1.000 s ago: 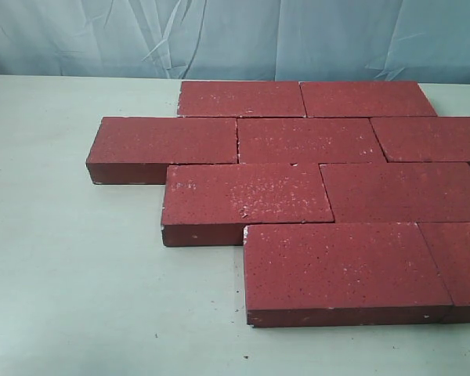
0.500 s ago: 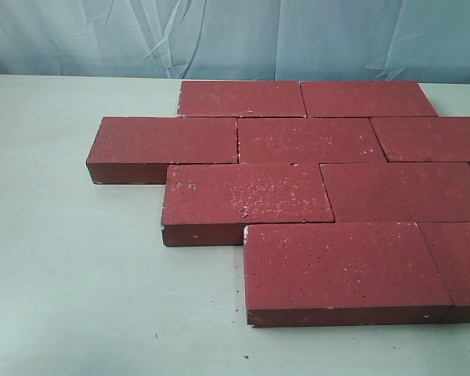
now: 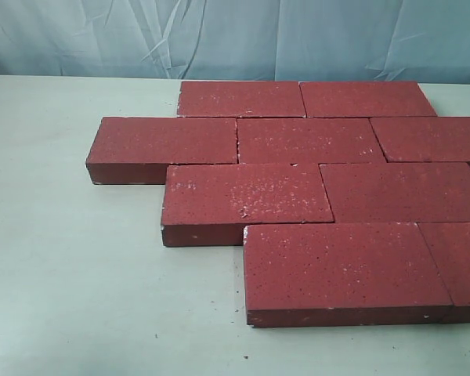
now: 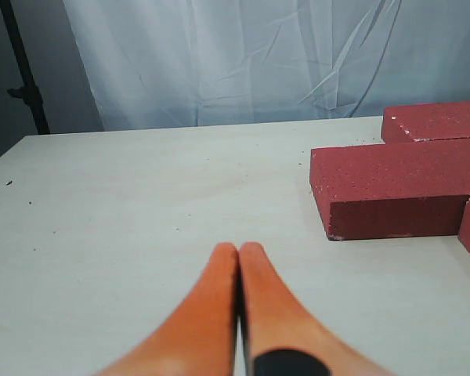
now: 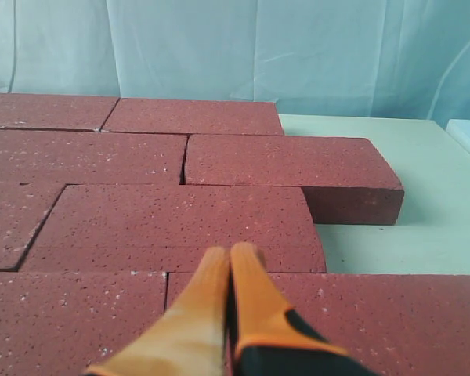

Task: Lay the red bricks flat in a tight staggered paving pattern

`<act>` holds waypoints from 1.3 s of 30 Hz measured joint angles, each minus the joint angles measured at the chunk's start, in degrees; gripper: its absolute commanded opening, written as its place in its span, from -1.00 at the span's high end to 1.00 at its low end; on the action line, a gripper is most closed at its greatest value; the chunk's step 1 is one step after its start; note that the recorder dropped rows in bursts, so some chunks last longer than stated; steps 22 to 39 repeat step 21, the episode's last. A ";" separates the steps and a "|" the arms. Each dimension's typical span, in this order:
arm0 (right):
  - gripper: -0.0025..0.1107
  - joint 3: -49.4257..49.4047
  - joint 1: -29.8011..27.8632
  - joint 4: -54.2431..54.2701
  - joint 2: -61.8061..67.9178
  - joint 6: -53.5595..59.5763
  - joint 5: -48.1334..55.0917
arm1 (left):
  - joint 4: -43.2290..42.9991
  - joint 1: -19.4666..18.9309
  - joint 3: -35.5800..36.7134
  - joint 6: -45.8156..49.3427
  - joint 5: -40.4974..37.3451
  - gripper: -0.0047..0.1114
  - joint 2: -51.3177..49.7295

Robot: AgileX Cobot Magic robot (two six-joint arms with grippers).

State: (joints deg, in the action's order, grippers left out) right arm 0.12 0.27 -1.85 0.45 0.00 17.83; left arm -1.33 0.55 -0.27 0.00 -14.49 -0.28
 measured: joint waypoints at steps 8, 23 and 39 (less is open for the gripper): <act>0.97 0.00 0.00 0.03 0.00 0.00 0.00 | 0.00 0.00 0.00 0.00 0.00 0.92 0.00; 0.97 0.00 0.00 0.72 0.00 0.00 0.00 | 0.00 0.00 0.00 0.00 0.00 0.92 0.00; 0.97 0.00 0.00 0.72 0.00 0.00 0.00 | 0.00 0.00 0.00 0.00 0.00 0.92 0.00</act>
